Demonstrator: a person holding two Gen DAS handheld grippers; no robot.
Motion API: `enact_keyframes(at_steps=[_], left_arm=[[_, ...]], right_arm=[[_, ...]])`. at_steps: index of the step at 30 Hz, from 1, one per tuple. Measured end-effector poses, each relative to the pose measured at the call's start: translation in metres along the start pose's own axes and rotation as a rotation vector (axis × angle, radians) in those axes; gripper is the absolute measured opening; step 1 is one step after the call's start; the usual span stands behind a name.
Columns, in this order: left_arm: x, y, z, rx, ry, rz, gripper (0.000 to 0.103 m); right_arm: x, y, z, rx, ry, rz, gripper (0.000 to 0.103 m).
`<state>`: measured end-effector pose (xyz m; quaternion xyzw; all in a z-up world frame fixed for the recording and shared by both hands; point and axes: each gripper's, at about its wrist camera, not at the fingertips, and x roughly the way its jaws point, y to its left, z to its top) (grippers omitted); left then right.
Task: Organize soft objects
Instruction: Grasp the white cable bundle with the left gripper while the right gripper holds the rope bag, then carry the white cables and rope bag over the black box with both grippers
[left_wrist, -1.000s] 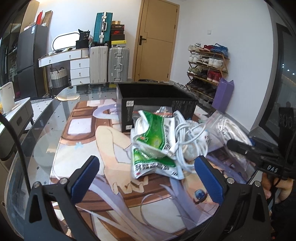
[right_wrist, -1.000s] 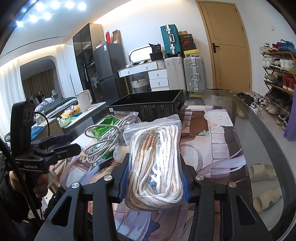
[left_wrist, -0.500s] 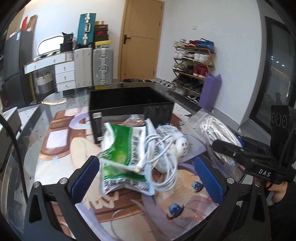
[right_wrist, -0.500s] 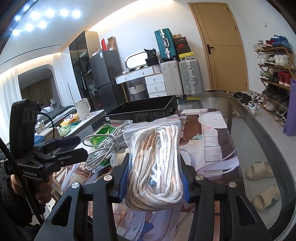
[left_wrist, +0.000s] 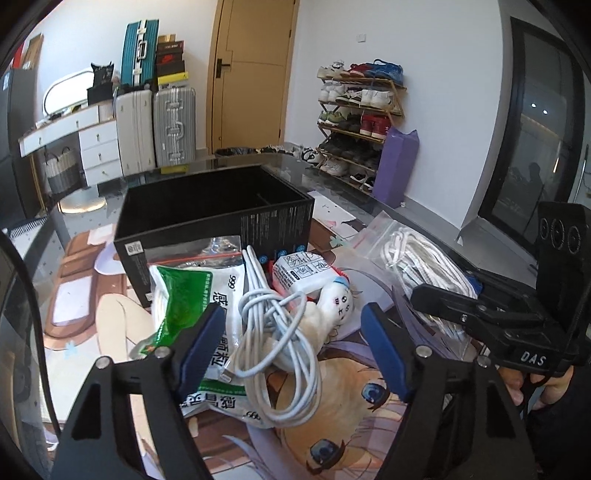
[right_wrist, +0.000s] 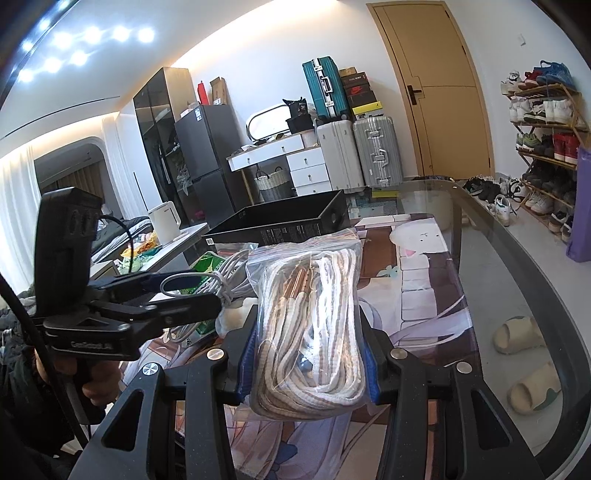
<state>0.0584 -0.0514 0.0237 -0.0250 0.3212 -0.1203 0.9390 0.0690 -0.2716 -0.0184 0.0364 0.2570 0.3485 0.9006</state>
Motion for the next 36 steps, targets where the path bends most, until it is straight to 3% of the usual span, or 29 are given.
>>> enact_keyframes(at_steps=[10,12,14,15,36], left_arm=[[0.017,0.002,0.002,-0.004,0.049,-0.013,0.062],[0.017,0.002,0.002,-0.003,0.049,-0.005,0.054],[0.018,0.004,0.001,-0.008,0.054,0.017,0.036],[0.018,0.005,0.0,-0.014,0.055,0.017,0.035],[-0.032,0.022,0.009,-0.065,-0.069,-0.009,0.032]], right_arm=[[0.005,-0.001,0.001,0.009,0.014,0.005,0.046],[0.004,-0.001,0.001,0.005,0.014,0.002,0.046],[0.004,-0.001,0.001,0.004,0.012,0.002,0.046],[0.004,-0.001,0.001,0.005,0.012,0.002,0.046],[0.0,0.01,0.012,-0.018,-0.022,0.023,0.046]])
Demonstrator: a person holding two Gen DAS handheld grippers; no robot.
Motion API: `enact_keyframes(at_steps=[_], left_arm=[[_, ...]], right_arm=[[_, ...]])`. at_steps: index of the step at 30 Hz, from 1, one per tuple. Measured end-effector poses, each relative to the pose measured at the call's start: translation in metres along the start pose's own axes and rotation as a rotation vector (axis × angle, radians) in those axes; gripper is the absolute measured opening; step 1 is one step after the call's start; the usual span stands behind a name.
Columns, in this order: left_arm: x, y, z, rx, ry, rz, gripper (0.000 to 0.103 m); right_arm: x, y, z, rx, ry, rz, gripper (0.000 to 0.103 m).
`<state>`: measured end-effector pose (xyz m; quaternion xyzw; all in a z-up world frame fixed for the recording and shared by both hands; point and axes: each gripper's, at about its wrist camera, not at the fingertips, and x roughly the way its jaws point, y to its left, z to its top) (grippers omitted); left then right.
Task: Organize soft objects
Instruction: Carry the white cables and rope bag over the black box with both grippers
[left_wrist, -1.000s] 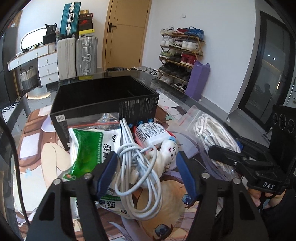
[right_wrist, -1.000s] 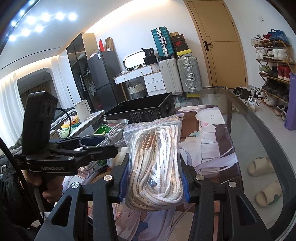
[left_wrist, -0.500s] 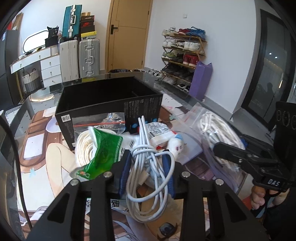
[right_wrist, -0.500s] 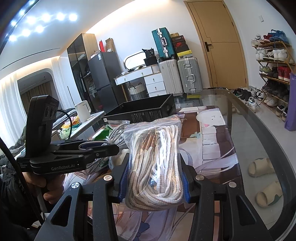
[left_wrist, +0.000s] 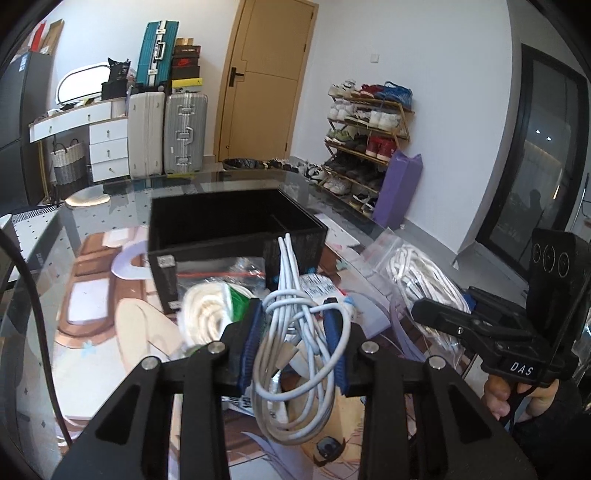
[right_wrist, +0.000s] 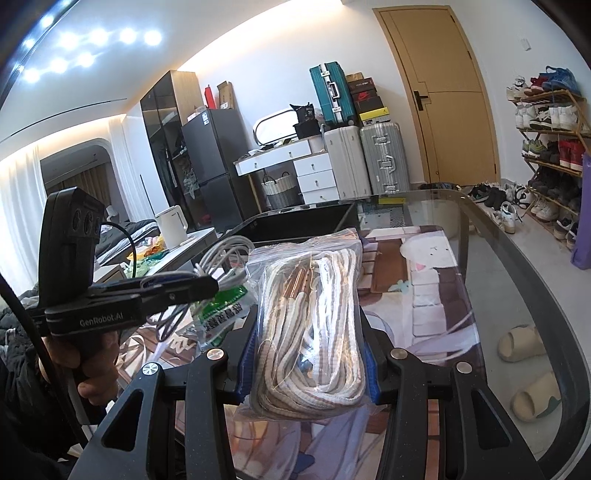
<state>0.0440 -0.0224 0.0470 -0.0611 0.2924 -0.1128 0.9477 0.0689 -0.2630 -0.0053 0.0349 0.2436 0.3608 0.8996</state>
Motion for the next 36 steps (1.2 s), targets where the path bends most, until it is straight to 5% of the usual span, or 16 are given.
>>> enact_keyframes(at_steps=[36], left_arm=[[0.002,0.061,0.054,-0.048,-0.065,0.121,0.032]], right_arm=[[0.054,0.01,0.087,-0.068,0.081,0.059,0.046]])
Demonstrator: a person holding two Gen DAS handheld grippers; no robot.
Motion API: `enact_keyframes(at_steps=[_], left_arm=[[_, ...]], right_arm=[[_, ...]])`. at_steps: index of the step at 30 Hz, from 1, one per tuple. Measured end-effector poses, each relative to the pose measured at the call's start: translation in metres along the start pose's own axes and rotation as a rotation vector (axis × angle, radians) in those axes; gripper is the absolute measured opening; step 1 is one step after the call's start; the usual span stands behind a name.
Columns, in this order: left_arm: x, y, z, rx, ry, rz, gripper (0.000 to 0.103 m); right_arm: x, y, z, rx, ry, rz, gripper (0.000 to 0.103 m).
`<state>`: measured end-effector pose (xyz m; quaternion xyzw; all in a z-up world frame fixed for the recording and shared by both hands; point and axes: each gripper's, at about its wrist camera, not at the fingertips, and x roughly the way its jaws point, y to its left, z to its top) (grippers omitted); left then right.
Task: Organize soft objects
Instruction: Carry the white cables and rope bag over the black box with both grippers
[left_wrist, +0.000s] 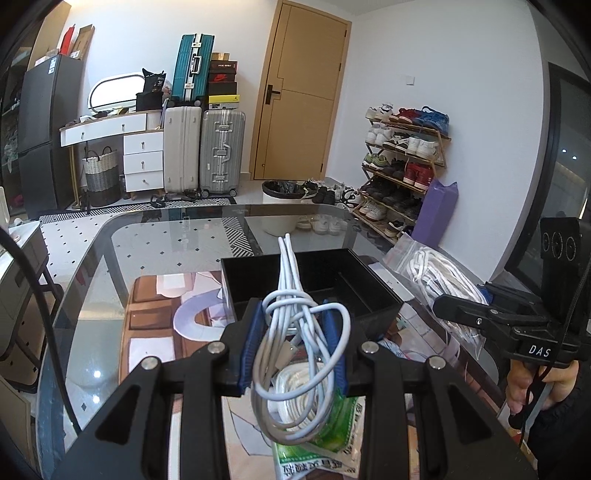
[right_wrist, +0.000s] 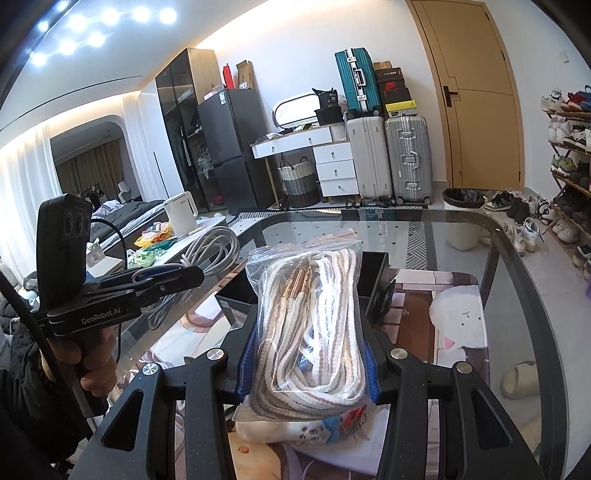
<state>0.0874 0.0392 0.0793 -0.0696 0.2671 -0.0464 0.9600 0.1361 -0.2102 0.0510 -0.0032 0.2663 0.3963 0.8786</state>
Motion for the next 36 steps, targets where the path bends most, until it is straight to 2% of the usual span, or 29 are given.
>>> enact_keyframes(at_steps=[20,36], left_arm=[[0.033,0.006,0.015,-0.003,0.042,-0.004,0.032],[0.063,0.01,0.024,-0.021,0.087,-0.02,0.032]], right_arm=[[0.031,-0.003,0.022,0.008,0.078,0.008,0.046],[0.07,0.001,0.041,0.001,0.201,-0.006,0.046]])
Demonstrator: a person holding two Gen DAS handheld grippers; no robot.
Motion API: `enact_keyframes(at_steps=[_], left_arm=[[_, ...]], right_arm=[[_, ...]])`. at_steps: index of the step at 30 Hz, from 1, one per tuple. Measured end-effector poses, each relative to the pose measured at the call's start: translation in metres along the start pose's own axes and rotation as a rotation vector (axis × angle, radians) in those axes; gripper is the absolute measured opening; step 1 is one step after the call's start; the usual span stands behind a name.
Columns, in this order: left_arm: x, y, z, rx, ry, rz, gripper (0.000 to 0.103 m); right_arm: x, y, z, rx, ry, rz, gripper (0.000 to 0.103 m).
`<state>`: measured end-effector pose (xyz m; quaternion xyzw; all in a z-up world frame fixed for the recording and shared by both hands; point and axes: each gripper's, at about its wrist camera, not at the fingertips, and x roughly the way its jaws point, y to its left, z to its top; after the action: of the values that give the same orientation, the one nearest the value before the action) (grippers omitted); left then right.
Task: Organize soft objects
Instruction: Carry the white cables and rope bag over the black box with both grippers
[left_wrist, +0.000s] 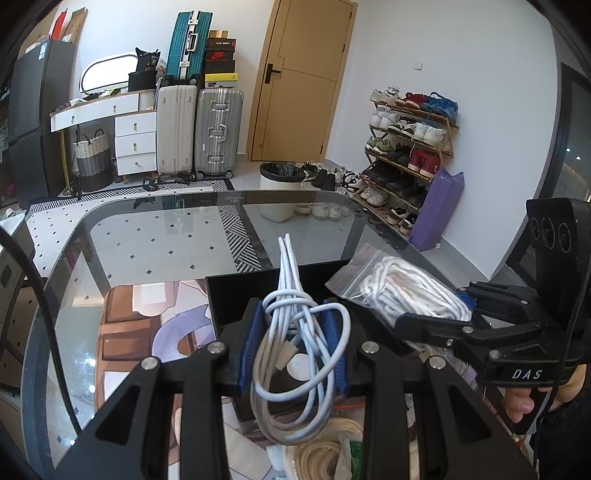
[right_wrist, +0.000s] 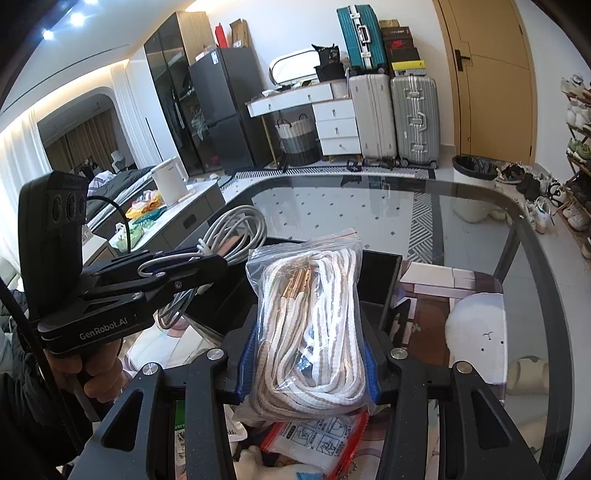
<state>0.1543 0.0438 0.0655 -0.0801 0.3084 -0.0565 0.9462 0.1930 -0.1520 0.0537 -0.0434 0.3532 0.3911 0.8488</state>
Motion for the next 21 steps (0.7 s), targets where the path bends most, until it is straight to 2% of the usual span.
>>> enact_keyframes(at_steps=[18,21], left_arm=[[0.023,0.007,0.003,-0.006,0.035,0.001,0.033],[0.024,0.008,0.003,-0.007,0.043,0.01,0.036]], right_arm=[[0.033,-0.005,0.016,-0.018,0.059,-0.01,0.046],[0.038,-0.005,0.017,-0.027,0.059,-0.029,0.049]])
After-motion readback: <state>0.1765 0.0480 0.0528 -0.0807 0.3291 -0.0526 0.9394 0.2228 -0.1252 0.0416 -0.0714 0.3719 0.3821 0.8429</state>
